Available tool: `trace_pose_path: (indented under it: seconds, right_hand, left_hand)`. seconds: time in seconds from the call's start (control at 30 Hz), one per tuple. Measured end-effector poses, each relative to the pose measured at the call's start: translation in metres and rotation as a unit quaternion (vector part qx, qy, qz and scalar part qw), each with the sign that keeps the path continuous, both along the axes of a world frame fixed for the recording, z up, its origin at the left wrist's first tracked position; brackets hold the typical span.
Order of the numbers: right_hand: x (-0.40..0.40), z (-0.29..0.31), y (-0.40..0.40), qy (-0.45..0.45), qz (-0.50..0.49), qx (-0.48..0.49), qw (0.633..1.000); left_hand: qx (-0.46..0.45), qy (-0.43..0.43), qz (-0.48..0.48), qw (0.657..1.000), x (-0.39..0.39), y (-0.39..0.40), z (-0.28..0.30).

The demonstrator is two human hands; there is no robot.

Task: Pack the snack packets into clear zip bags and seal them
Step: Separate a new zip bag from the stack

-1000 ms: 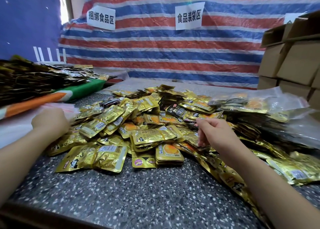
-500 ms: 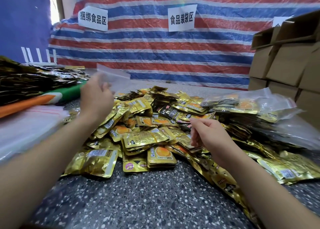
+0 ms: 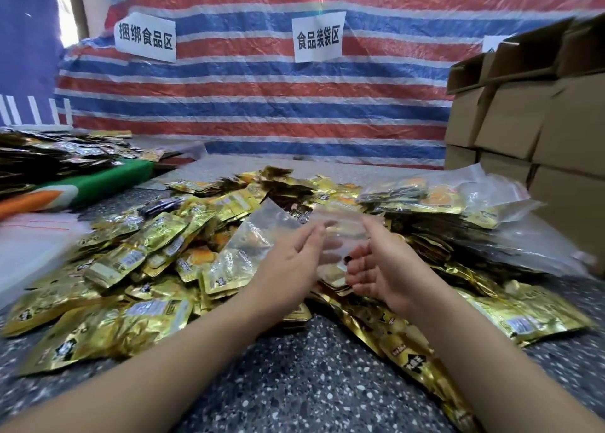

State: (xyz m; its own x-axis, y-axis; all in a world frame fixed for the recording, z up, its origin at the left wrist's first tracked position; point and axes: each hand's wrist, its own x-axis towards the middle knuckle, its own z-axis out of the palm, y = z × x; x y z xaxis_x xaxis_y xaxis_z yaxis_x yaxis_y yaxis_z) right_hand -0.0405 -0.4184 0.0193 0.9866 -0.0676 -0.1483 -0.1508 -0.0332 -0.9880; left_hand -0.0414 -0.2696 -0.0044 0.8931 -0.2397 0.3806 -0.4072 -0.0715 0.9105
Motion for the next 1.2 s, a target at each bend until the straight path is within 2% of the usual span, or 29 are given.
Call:
trace_pose_path:
  seconds: [0.1, 0.23, 0.43, 0.57, 0.67, 0.73, 0.77, 0.83, 0.87, 0.9, 0.93, 1.0, 1.07, 1.13, 1.2]
  right_hand:
    - [0.0, 0.001, -0.004, 0.023, -0.026, 0.013, 0.999]
    - [-0.001, 0.004, -0.011, 0.044, -0.037, 0.034, 0.998]
    - [0.0, 0.009, -0.01, 0.051, -0.026, 0.02, 0.998]
    - [-0.001, 0.013, -0.014, 0.001, -0.055, 0.09, 0.994]
    - [0.0, 0.014, -0.018, -0.118, -0.137, 0.115, 0.977]
    - [0.0, 0.014, -0.021, -0.271, -0.215, 0.024, 0.938]
    - [0.0, 0.014, -0.024, -0.364, -0.251, -0.058, 0.895]
    - [-0.003, 0.015, -0.026, -0.527, -0.27, -0.238, 0.77]
    - [-0.003, 0.015, -0.024, -0.574, -0.25, -0.309, 0.716]
    - [-0.003, 0.013, -0.022, -0.594, -0.213, -0.353, 0.691]
    - [-0.003, 0.01, -0.018, -0.583, -0.171, -0.369, 0.703]
    - [-0.006, 0.006, -0.007, -0.505, -0.094, -0.341, 0.787]
    - [-0.009, -0.001, 0.003, -0.414, -0.045, -0.271, 0.868]
    - [-0.01, -0.006, 0.009, -0.35, 0.0, -0.206, 0.914]
    - [-0.01, -0.006, 0.009, -0.309, 0.04, -0.152, 0.938]
  left_hand:
    - [0.059, -0.044, -0.022, 0.997, -0.005, 0.003, 0.001]
    - [0.152, -0.148, -0.065, 0.975, -0.014, 0.001, -0.001]
    - [0.23, -0.17, -0.082, 0.955, -0.01, 0.002, -0.001]
    - [0.295, -0.18, -0.025, 0.938, -0.009, 0.006, -0.003]
    - [0.325, -0.177, 0.009, 0.929, -0.006, 0.009, -0.006]
    - [0.317, -0.163, 0.027, 0.934, -0.006, 0.008, -0.006]
    - [0.303, -0.157, 0.04, 0.939, -0.007, 0.007, -0.006]
    - [0.254, -0.158, 0.075, 0.951, -0.008, 0.005, -0.002]
    - [0.226, -0.166, 0.096, 0.955, -0.008, 0.005, 0.0]
    - [0.198, -0.182, 0.114, 0.956, -0.008, 0.006, 0.002]
    - [0.172, -0.202, 0.13, 0.955, -0.008, 0.006, 0.005]
    - [0.132, -0.229, 0.139, 0.954, -0.009, 0.008, 0.007]
    - [0.128, -0.236, 0.125, 0.955, -0.008, 0.009, 0.007]
    - [0.142, -0.233, 0.114, 0.955, -0.008, 0.009, 0.005]
    - [0.143, -0.226, 0.112, 0.957, -0.007, 0.01, 0.004]
